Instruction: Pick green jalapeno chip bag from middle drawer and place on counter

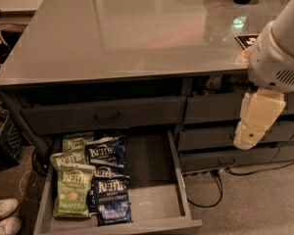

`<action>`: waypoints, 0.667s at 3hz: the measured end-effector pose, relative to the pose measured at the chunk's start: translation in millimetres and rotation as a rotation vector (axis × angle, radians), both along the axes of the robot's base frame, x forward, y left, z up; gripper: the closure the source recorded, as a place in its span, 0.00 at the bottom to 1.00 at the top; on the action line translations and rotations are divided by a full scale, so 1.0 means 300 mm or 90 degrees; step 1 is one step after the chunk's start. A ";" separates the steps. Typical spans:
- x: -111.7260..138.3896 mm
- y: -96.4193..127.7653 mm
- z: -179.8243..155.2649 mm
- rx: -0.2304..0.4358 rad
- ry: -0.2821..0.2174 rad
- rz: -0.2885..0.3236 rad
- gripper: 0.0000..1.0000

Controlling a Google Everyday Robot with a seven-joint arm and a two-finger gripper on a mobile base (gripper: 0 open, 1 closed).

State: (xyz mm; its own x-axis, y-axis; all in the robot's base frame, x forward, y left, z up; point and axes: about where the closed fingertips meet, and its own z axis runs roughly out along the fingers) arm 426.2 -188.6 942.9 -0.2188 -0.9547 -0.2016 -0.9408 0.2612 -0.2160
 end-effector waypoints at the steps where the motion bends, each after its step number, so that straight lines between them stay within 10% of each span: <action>1: -0.020 0.088 -0.124 0.000 0.057 -0.007 0.00; 2: -0.051 0.186 -0.205 0.014 0.131 0.026 0.00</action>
Offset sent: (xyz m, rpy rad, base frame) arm -0.0325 0.0889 -0.0919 0.0463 0.3888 0.1109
